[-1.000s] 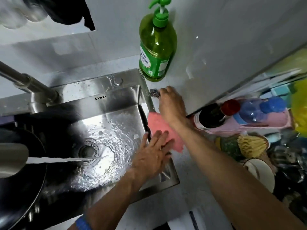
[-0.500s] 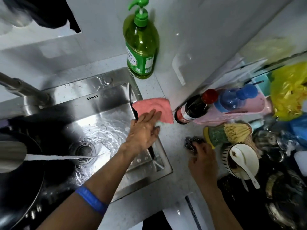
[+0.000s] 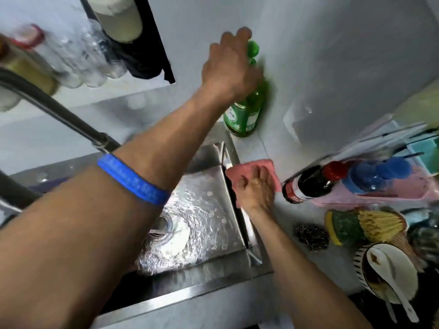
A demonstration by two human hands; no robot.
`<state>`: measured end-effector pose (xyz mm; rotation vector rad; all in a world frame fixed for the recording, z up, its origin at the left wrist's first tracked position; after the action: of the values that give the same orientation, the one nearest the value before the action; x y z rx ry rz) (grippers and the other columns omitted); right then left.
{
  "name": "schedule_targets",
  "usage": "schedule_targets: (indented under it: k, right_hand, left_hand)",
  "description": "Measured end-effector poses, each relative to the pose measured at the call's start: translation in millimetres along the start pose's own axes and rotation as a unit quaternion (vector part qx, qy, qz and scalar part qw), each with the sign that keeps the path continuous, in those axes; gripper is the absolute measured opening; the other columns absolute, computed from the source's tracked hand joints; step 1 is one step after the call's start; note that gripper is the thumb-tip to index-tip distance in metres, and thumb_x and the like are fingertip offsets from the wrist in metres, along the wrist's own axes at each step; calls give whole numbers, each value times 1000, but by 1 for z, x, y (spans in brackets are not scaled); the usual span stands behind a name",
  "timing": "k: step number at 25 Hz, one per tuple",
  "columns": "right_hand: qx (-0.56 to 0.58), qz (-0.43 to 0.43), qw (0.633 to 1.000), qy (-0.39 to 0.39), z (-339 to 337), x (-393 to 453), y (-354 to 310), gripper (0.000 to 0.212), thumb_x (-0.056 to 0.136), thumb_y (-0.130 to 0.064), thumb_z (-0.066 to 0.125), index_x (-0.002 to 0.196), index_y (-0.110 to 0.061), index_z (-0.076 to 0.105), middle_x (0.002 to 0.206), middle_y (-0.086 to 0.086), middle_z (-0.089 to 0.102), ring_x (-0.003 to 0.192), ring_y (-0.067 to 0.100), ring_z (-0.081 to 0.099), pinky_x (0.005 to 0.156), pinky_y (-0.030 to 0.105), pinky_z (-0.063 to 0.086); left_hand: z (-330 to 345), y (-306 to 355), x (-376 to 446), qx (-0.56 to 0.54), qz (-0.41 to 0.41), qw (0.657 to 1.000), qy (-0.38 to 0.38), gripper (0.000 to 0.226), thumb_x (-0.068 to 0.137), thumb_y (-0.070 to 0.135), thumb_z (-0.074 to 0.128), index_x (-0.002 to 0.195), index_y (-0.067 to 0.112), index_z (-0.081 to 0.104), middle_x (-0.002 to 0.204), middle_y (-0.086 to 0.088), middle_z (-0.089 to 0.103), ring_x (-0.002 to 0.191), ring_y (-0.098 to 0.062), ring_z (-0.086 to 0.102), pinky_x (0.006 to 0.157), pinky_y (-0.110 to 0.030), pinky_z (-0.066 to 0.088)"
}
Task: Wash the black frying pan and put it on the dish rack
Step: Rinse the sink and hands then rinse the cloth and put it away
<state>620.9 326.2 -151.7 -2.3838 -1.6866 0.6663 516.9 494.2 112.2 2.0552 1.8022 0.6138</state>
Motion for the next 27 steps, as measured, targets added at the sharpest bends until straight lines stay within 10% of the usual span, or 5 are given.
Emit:
schedule_targets:
  k: [7,13,17,22,27]
  right_hand:
    - [115,43,991,51,-2,8,12,38,86,-33,55,109,-5,67,118,13,59,113,32,55,96,48,50]
    - [55,84,995,15,10,1,-6,76,102,-48,41,154,4,23,162,27,15,150,39,13,124,49,14]
    - [68,164,983,49,-11,43,-18,61,93,-40,42,134,5,46,142,28,42,133,44,37,113,49,31]
    - [39,98,994,43,-1,80,-60,68,102,-38,39,150,8,27,157,32,23,147,44,20,121,49,12]
    - [-60,-68,990,105,-13,141,-96,44,89,-9,49,130,7,50,132,32,53,130,44,41,115,49,21]
  left_hand:
    - [-7,-6,22,29,73,996,-53,39,80,40,66,111,19,56,99,-1,64,85,-20,61,72,-35,53]
    - [-19,-21,16,65,35,992,-101,42,71,47,72,95,17,55,91,1,59,80,-19,58,63,-30,48]
    - [-51,-37,11,-9,25,987,-161,27,74,34,73,89,12,73,78,-1,70,70,-16,67,63,-30,59]
    - [-92,-39,15,-68,43,981,-175,17,78,13,68,85,-2,72,59,0,63,39,-2,51,39,-14,39]
    - [-108,-53,21,-47,90,978,-183,14,80,14,67,83,2,72,54,4,61,39,-3,50,40,-14,38]
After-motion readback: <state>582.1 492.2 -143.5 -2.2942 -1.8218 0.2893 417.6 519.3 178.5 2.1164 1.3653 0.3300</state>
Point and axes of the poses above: each hand's wrist, its own x-axis towards the middle knuckle, its own z-axis out of the palm, y = z × x, the point moved 9 cm from there along x, towards the middle knuckle
